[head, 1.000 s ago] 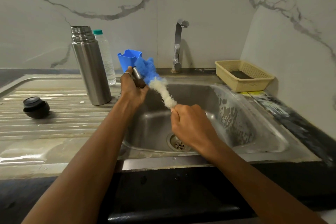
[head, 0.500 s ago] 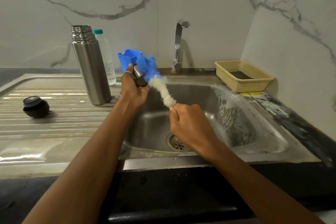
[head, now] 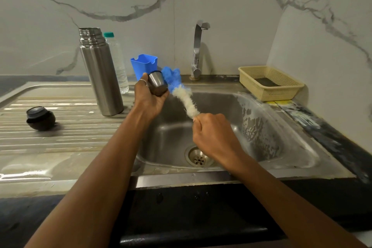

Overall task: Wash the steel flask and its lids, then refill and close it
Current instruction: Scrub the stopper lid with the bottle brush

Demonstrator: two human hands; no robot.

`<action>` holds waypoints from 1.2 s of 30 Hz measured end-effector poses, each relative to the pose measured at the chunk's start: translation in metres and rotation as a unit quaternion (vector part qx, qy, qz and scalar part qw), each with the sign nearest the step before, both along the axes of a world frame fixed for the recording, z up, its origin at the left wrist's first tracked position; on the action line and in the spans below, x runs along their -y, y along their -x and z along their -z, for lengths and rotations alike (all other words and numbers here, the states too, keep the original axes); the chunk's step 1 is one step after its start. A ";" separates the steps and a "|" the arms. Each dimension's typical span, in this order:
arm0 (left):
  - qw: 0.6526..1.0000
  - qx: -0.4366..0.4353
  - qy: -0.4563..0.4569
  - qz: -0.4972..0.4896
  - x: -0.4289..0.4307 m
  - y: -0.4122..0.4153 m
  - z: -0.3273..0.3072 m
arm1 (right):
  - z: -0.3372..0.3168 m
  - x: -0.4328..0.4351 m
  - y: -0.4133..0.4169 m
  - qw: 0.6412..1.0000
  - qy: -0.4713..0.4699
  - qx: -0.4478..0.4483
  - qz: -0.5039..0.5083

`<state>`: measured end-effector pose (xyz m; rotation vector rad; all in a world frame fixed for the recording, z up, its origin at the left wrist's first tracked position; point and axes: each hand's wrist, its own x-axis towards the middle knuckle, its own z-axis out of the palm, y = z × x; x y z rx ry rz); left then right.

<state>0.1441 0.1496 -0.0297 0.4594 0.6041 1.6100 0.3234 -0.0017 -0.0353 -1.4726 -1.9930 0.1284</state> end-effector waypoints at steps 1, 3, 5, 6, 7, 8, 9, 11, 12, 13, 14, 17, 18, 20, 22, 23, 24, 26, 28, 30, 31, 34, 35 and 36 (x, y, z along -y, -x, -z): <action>1.000 0.006 -0.002 -0.001 0.000 -0.001 -0.001 | 0.002 0.003 0.001 1.000 -0.005 0.000 -0.003; 1.000 0.021 -0.005 0.000 0.000 0.001 -0.001 | 0.001 0.004 0.002 1.000 -0.009 -0.001 -0.004; 1.000 0.022 -0.003 -0.002 -0.001 0.004 0.001 | -0.003 0.000 -0.001 1.000 0.001 -0.006 0.001; 1.000 0.016 0.002 -0.002 -0.001 0.004 0.002 | -0.004 0.000 -0.001 1.000 0.003 -0.004 0.004; 1.000 0.014 0.003 0.000 -0.001 0.005 0.004 | -0.003 0.001 -0.001 1.000 0.005 0.000 0.005; 1.000 0.018 0.000 0.003 0.000 0.005 0.004 | -0.002 0.003 0.001 1.000 0.002 0.005 0.002; 1.000 0.023 -0.001 0.008 0.000 0.005 0.003 | 0.000 0.006 0.002 1.000 -0.003 0.008 -0.003; 0.999 0.034 -0.006 0.011 -0.001 0.007 0.003 | -0.001 0.005 0.003 1.000 -0.005 0.000 -0.009; 0.999 0.033 -0.008 0.008 -0.002 0.007 0.002 | -0.002 0.003 0.001 1.000 -0.001 -0.008 -0.007; 0.999 0.032 -0.007 0.006 -0.002 0.007 0.003 | -0.004 0.000 -0.001 1.000 0.005 -0.011 -0.004; 1.000 0.029 -0.005 0.006 -0.001 0.005 0.003 | -0.005 0.000 -0.001 1.000 0.006 -0.009 0.000; 0.999 0.028 -0.008 0.012 0.003 0.000 0.001 | 0.000 0.006 0.003 1.000 -0.002 -0.005 -0.008; 0.999 0.031 -0.009 0.015 0.004 0.000 0.000 | 0.001 0.007 0.003 1.000 -0.005 -0.007 -0.011; 0.999 0.029 -0.014 0.012 0.004 0.002 0.001 | -0.001 0.003 0.001 1.000 0.000 -0.017 -0.007; 1.000 0.021 -0.007 0.005 0.004 0.003 0.002 | -0.003 0.001 -0.001 1.000 0.004 -0.018 -0.003; 1.000 0.021 -0.006 0.000 0.005 0.002 0.001 | -0.002 0.004 0.000 1.000 0.002 -0.013 -0.004; 1.000 0.025 -0.011 -0.001 0.007 0.000 -0.001 | -0.001 0.007 0.003 1.000 -0.004 -0.007 -0.011; 0.999 0.032 -0.024 -0.002 0.010 -0.002 -0.004 | 0.001 0.012 0.007 1.000 -0.016 0.001 -0.021; 0.999 0.028 -0.027 -0.005 0.010 -0.001 -0.002 | -0.003 0.009 0.006 1.000 -0.012 -0.002 -0.009; 0.999 0.025 -0.019 0.004 0.008 0.000 -0.001 | -0.006 0.007 0.004 1.000 0.001 0.000 0.004; 0.999 0.027 -0.016 0.008 0.006 0.000 0.000 | -0.006 0.008 0.004 1.000 -0.002 0.012 0.004; 0.997 0.064 -0.022 0.021 0.006 0.000 0.000 | -0.002 0.016 0.009 0.999 -0.016 0.036 -0.012; 0.997 0.075 -0.017 0.020 0.005 0.001 0.001 | -0.002 0.014 0.008 0.999 -0.017 0.030 -0.010; 0.997 0.074 -0.014 0.017 0.005 0.001 0.002 | -0.004 0.011 0.007 1.000 -0.014 0.017 -0.001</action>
